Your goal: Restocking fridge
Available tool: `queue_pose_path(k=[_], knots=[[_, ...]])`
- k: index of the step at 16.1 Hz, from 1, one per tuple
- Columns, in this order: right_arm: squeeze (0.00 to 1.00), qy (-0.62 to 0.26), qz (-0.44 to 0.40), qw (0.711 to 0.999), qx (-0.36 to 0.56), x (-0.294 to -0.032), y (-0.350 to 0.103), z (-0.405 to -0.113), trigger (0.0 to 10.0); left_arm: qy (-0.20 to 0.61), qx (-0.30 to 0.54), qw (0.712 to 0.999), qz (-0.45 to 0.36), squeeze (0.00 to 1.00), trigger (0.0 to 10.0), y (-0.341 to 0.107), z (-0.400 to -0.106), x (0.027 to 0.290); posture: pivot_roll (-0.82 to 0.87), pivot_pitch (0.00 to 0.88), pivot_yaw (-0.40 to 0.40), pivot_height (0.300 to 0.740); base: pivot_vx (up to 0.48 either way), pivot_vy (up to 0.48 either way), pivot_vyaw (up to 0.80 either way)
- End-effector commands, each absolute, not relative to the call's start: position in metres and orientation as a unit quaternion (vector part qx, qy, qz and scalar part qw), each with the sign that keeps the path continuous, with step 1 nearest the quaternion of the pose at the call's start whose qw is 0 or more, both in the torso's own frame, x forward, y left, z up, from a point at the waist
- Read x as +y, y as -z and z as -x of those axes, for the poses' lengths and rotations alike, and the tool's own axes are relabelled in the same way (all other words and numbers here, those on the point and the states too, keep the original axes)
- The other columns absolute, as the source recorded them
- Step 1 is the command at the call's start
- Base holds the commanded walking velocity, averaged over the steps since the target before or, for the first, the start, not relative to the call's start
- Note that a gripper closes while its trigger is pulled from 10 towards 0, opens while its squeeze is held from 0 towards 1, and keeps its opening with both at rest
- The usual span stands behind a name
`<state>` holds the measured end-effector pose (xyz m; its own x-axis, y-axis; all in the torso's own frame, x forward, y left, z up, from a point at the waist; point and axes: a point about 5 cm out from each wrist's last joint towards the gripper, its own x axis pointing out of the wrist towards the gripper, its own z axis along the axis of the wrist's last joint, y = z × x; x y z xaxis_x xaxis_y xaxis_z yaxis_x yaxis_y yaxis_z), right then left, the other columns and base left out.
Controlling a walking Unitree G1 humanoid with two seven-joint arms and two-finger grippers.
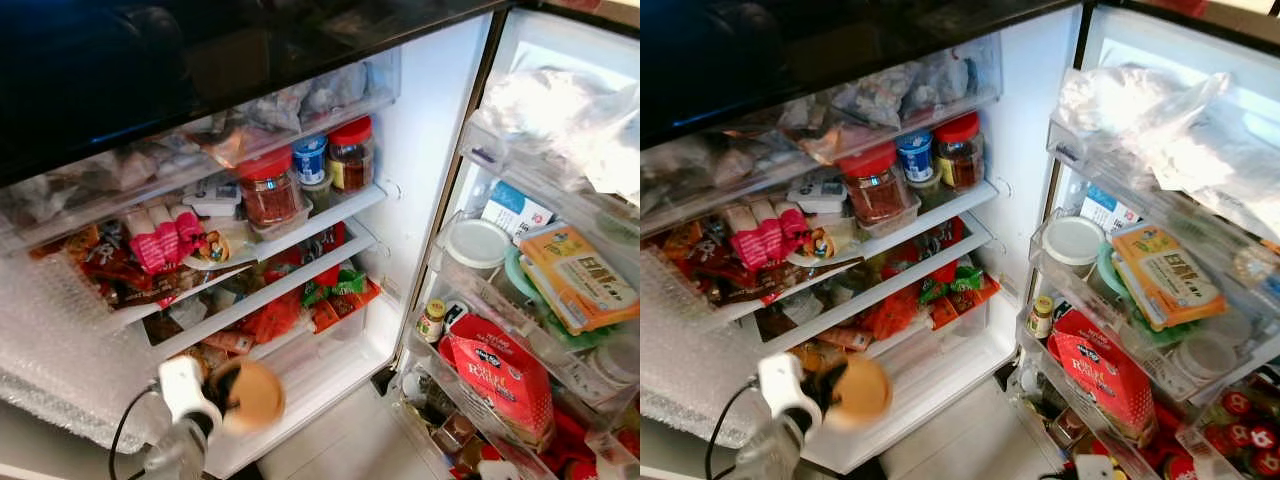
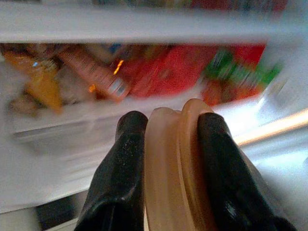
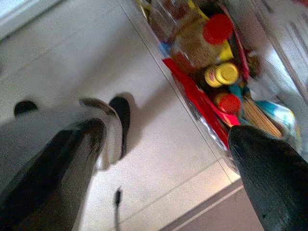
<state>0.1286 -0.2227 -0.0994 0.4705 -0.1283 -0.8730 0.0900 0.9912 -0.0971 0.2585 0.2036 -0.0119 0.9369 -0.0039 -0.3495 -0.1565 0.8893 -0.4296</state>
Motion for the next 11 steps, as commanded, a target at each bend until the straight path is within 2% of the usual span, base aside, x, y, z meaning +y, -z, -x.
queue_pose_path(k=[1,6,9,11], knots=[[0.0,0.054,0.02,0.853,0.519,-0.22,0.102,-0.122,10.0,-0.051,0.167,0.943,0.284,0.0,10.0,0.013,-0.254,0.207,-0.09,0.095,0.052,0.74,0.0,0.0,0.0],[0.0,-0.007,0.081,0.849,0.522,-0.219,0.102,-0.123,10.0,0.02,0.098,0.915,0.392,0.0,10.0,-0.02,-0.253,0.191,-0.09,0.096,0.039,0.74,0.0,0.0,0.0],[0.0,-0.031,0.111,0.842,0.528,-0.218,0.103,-0.119,10.0,0.059,0.081,0.902,0.421,0.0,10.0,-0.033,-0.251,0.185,-0.09,0.097,0.033,0.74,0.0,0.0,0.0],[0.0,-0.039,0.123,0.836,0.534,-0.224,0.104,-0.11,10.0,0.07,0.085,0.906,0.409,0.0,10.0,-0.035,-0.251,0.181,-0.08,0.101,0.031,0.74,0.0,0.0,0.0]])
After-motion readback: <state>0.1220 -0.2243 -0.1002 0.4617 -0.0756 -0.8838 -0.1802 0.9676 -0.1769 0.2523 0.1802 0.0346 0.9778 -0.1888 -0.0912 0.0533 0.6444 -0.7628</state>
